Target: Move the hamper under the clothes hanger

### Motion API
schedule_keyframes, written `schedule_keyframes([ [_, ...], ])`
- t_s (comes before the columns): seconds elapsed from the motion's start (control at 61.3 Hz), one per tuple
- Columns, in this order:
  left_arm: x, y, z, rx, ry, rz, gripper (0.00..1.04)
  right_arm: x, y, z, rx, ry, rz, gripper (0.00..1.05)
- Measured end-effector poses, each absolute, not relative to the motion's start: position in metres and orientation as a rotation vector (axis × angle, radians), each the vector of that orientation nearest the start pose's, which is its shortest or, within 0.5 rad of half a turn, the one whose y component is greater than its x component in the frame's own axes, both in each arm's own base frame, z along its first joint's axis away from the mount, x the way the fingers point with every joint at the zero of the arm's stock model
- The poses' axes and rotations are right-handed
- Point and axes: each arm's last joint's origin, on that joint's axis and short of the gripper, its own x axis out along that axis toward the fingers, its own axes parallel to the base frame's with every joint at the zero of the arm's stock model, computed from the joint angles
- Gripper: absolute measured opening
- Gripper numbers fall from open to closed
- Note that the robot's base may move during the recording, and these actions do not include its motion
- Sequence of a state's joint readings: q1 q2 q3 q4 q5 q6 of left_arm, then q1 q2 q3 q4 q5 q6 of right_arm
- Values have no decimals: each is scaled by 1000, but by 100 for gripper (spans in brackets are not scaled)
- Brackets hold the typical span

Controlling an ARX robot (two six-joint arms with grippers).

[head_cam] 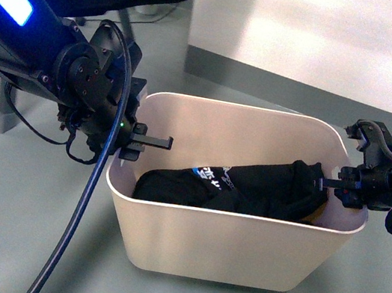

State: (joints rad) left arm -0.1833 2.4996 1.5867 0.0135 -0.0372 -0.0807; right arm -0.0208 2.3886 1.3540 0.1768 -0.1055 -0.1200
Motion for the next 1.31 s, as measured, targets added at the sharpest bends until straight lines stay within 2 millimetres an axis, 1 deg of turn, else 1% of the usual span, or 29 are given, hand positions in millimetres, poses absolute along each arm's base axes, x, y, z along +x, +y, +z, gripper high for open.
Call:
schedule_keyframes([
  [0.229,481,-87,29,25,899,-95,7,453,-6,31,-57,849,135,3],
  [0.392,479,-102,29,29,897,-139,7,452,-20,32,-47,851,98,3],
  [0.473,478,-106,29,30,898,-148,7,452,-23,32,-46,852,91,3],
  [0.571,478,-103,29,32,896,-131,7,452,-18,32,-50,851,108,3],
  [0.718,481,-88,29,25,897,-92,7,452,-5,32,-61,849,137,3],
  [0.816,482,-82,29,19,899,-82,7,452,-1,32,-64,848,149,3],
  [0.947,482,-81,29,19,899,-81,7,452,0,32,-65,848,150,3],
  [1.094,481,-88,29,25,899,-96,7,452,-6,32,-62,849,133,3],
  [1.143,481,-89,29,26,899,-98,7,452,-7,32,-65,849,132,7],
  [1.159,481,-89,29,26,899,-98,7,452,-8,32,-67,849,132,10],
  [1.257,481,-89,29,35,898,-99,7,453,-9,33,-80,844,126,21],
  [1.273,481,-89,29,36,898,-98,9,453,-10,34,-83,843,124,24],
  [1.306,481,-89,29,45,897,-98,12,453,-10,35,-85,839,125,28],
])
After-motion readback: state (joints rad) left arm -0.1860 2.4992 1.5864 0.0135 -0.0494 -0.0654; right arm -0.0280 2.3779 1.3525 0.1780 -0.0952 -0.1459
